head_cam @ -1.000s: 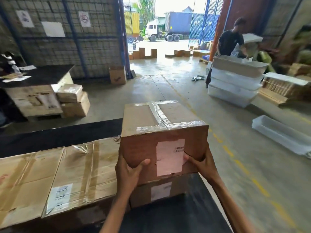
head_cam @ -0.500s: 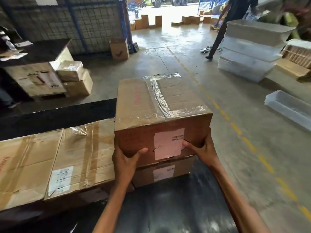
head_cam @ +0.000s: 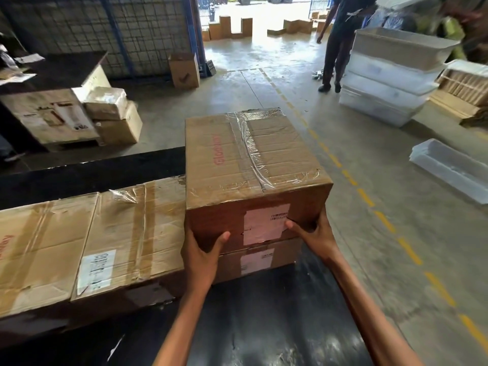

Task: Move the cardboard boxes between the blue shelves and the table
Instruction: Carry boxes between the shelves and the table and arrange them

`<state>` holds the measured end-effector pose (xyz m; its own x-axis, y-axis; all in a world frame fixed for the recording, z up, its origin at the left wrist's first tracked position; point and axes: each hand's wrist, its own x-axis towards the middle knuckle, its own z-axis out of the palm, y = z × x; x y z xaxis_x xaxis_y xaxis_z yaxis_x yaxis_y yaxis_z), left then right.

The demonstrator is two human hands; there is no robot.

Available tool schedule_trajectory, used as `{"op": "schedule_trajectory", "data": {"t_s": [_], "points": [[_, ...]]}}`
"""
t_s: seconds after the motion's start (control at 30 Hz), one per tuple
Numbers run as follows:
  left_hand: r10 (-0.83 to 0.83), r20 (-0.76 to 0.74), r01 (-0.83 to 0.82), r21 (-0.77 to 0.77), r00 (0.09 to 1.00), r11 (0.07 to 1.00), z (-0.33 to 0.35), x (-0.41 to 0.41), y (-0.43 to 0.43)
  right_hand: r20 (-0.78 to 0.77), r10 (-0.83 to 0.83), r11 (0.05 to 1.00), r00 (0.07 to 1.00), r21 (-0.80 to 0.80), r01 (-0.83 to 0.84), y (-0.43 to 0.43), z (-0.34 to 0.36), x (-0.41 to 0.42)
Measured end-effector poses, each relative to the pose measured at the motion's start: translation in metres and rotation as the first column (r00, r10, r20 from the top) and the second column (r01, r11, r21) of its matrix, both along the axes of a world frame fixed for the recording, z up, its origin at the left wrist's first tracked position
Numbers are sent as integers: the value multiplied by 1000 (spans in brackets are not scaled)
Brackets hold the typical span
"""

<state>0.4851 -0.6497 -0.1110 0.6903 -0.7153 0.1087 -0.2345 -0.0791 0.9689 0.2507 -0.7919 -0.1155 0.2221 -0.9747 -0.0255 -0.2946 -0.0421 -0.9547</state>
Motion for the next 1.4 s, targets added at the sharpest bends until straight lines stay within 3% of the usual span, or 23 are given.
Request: {"op": "schedule_trajectory", "data": {"t_s": [0.17, 0.3, 0.43, 0.6, 0.7, 0.8, 0.97, 1.2, 1.4], "points": [[-57, 25, 57, 4, 998, 998, -25, -5, 24, -2, -159, 982, 987, -100, 158, 34, -16, 8], [-39, 167, 29, 61, 985, 998, -54, -15, 75, -163, -266, 945, 950, -240, 223, 91, -36, 20], [-3, 314, -71, 226, 950, 972, -82, -5, 148, -329, -102, 922, 939, -386, -35, 150, -46, 51], [154, 402, -309, 358, 903, 881, -88, 36, 253, -479, 289, 811, 829, -338, -478, 207, -43, 126], [286, 474, -491, 395, 833, 776, -75, 60, 325, -542, 466, 652, 700, -324, -686, 250, -34, 187], [394, 554, -651, 406, 733, 641, -60, 71, 406, -607, 620, 427, 497, -269, -863, 308, -23, 246], [569, 662, -873, 363, 488, 326, -27, 47, 541, -613, 760, 32, 215, -295, -955, 439, -5, 319], [643, 762, -941, 270, 80, -203, 27, -68, 693, -574, 776, -507, -260, -324, -799, 661, 32, 315], [601, 767, -822, 182, -225, -540, 65, -194, 766, -542, 619, -786, -569, -411, -463, 817, 68, 238]]}}
